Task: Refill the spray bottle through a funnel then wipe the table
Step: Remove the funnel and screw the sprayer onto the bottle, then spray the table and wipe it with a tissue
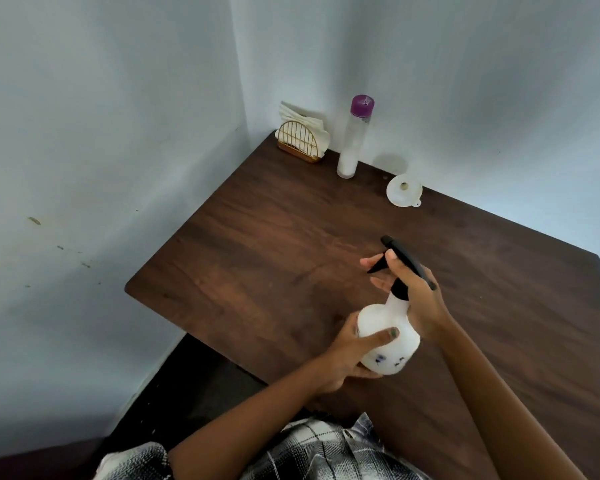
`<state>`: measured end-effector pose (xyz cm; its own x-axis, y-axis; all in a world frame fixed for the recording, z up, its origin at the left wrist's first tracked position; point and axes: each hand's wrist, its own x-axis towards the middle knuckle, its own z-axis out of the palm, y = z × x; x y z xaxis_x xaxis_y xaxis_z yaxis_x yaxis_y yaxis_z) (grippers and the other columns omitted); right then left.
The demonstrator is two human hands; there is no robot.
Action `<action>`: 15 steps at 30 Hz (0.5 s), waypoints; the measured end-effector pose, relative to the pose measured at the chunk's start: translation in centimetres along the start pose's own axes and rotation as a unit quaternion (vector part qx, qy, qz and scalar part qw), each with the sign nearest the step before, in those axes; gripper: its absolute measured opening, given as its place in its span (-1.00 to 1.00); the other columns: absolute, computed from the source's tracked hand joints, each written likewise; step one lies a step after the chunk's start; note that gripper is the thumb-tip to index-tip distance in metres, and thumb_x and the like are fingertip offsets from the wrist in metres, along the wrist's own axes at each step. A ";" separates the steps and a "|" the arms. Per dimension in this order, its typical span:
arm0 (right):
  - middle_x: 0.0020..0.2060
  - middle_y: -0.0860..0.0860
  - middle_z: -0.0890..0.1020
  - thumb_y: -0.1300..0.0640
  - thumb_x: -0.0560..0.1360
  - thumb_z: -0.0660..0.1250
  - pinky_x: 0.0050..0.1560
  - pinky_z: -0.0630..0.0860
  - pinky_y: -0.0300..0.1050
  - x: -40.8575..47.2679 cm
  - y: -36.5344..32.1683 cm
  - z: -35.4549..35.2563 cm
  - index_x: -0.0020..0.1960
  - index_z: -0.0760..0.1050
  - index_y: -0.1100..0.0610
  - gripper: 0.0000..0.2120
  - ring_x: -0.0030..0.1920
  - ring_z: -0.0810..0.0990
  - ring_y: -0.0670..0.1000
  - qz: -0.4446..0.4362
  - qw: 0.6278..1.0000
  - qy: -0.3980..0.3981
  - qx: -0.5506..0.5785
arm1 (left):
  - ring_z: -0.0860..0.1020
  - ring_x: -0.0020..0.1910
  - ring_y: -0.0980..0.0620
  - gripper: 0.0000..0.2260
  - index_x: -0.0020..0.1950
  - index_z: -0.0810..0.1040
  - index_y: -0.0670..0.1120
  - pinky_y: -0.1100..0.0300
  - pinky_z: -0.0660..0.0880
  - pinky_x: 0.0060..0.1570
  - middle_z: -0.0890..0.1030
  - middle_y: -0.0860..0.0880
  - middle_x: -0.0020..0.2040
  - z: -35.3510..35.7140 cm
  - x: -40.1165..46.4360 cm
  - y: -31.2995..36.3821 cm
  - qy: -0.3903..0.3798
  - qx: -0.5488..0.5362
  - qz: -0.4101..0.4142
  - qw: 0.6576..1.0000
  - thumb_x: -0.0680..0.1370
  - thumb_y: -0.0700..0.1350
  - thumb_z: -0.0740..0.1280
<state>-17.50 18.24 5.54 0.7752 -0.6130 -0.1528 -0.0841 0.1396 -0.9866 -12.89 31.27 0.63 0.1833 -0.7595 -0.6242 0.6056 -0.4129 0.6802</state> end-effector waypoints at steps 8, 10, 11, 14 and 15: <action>-0.10 0.17 0.68 0.02 0.51 0.30 -0.07 0.53 -0.12 1.9 0.0 3.0 0.06 0.59 0.26 -0.68 -0.06 0.66 0.05 0.099 0.995 -0.025 -0.010 | 0.50 0.20 -0.09 -0.54 0.28 0.35 0.16 0.10 0.61 -0.15 0.47 -0.03 0.24 -0.5 -0.7 -0.2 0.002 -0.092 -0.082 0.992 0.44 0.09 0.42; -0.22 0.14 0.67 -0.07 0.50 0.29 -0.20 0.51 -0.21 2.6 0.2 4.3 -0.02 0.61 0.28 -0.61 -0.21 0.65 0.00 0.113 0.992 -0.015 -0.053 | 0.50 0.20 -0.11 -0.62 0.21 0.39 0.16 0.11 0.62 -0.21 0.47 -0.04 0.23 -0.5 -0.9 -0.2 -0.003 -0.111 -0.099 0.989 0.44 0.11 0.40; -0.26 0.14 0.66 -0.10 0.48 0.30 -0.24 0.51 -0.22 2.9 0.3 5.0 -0.04 0.61 0.30 -0.57 -0.26 0.63 0.01 0.113 0.992 -0.007 -0.058 | 0.51 0.18 -0.10 -0.64 0.20 0.39 0.16 0.11 0.63 -0.22 0.47 -0.05 0.24 -0.5 -0.9 -0.2 -0.004 -0.122 -0.103 0.987 0.45 0.11 0.39; -0.33 0.15 0.61 -0.10 0.45 0.34 -0.22 0.54 -0.10 3.6 0.6 6.1 -0.09 0.60 0.34 -0.54 -0.35 0.56 0.07 0.118 0.992 0.020 -0.046 | 0.53 0.13 -0.08 -0.60 0.25 0.38 0.12 0.11 0.63 -0.24 0.48 -0.08 0.27 -0.7 -0.7 -0.2 -0.011 -0.144 -0.102 0.984 0.46 0.12 0.39; -0.34 0.15 0.61 -0.11 0.45 0.34 -0.20 0.53 -0.07 3.8 0.6 6.3 -0.11 0.60 0.34 -0.54 -0.36 0.55 0.08 0.120 0.991 0.019 -0.053 | 0.53 0.14 -0.09 -0.56 0.25 0.39 0.12 0.11 0.62 -0.24 0.48 -0.08 0.28 -0.7 -0.6 -0.2 -0.012 -0.146 -0.102 0.984 0.43 0.13 0.41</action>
<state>-10.72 20.89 4.69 0.7014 -0.6008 -0.3834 -0.3299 0.2031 -0.9219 -12.58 32.17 0.58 0.0188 -0.6884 -0.7251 0.8250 -0.3990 0.4002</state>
